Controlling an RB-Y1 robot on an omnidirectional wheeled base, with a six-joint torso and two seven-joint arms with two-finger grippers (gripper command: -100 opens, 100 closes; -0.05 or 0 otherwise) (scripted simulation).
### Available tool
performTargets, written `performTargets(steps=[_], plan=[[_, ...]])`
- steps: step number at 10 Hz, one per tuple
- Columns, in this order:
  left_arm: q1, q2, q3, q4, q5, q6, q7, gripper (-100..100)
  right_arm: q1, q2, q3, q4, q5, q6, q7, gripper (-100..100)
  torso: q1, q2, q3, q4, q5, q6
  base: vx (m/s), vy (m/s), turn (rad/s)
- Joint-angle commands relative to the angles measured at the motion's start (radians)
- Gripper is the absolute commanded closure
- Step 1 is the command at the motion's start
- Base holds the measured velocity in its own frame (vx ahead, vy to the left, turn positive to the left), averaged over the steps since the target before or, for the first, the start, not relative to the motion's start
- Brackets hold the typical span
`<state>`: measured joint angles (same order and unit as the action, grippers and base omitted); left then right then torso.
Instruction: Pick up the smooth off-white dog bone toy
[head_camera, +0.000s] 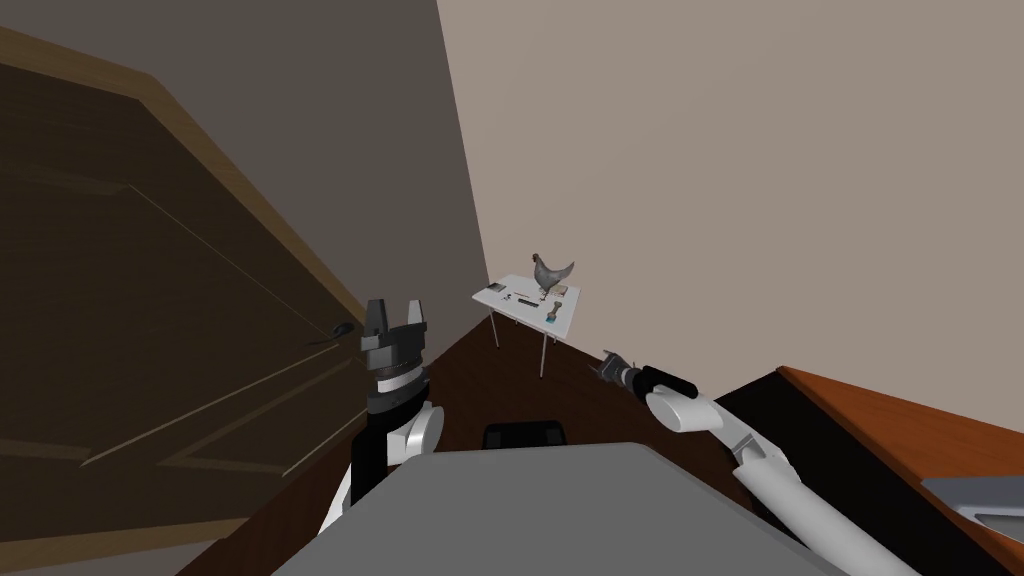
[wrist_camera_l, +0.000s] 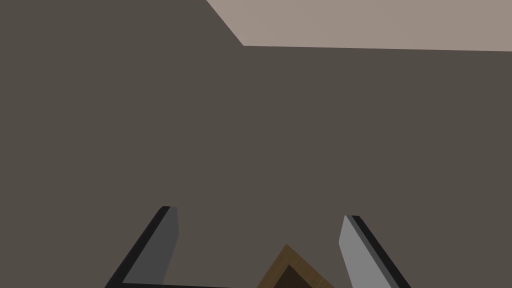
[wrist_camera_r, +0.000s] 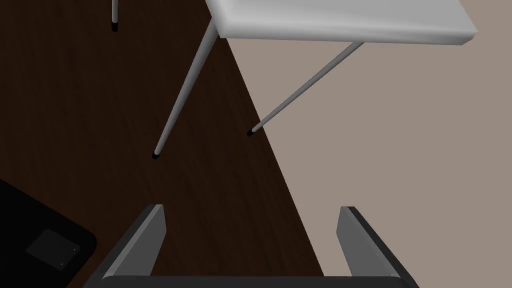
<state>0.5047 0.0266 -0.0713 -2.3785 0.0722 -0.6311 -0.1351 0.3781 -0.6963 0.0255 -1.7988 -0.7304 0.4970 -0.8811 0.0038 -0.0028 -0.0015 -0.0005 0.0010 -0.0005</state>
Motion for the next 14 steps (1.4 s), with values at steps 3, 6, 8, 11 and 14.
performTargets(steps=[3,6,8,11,14], plan=[[0.000,0.000,0.000,0.000,0.000,0.000,0.000,0,-0.022,-0.056,-0.021,0.054,-0.074,0.093,-0.077,-100,-0.001,0.000,0.000,0.000,0.000,0.000,0.030,0.032,0.002],[0.000,0.000,0.000,0.000,0.000,0.000,0.000,0,-0.043,-0.100,-0.040,0.100,-0.130,0.162,-0.136,-100,-0.001,-0.001,0.000,0.000,0.000,0.000,0.042,0.033,0.008],[0.000,0.000,0.000,0.000,0.000,0.000,0.000,0,-0.065,-0.143,-0.059,0.147,-0.184,0.225,-0.193,-100,0.000,-0.003,-0.001,0.000,0.000,0.000,0.075,0.060,0.023],[0.000,0.000,0.000,0.000,0.000,0.000,0.000,0,-0.087,-0.186,-0.079,0.194,-0.243,0.285,-0.250,-100,0.000,-0.003,-0.002,-0.001,0.000,0.000,0.069,0.048,0.018],[0.000,0.000,0.000,0.000,0.000,0.000,0.000,0,-0.130,-0.266,-0.115,0.286,-0.337,0.376,-0.341,-100,0.000,-0.003,-0.002,-0.001,0.000,0.000,0.092,0.057,0.052]])
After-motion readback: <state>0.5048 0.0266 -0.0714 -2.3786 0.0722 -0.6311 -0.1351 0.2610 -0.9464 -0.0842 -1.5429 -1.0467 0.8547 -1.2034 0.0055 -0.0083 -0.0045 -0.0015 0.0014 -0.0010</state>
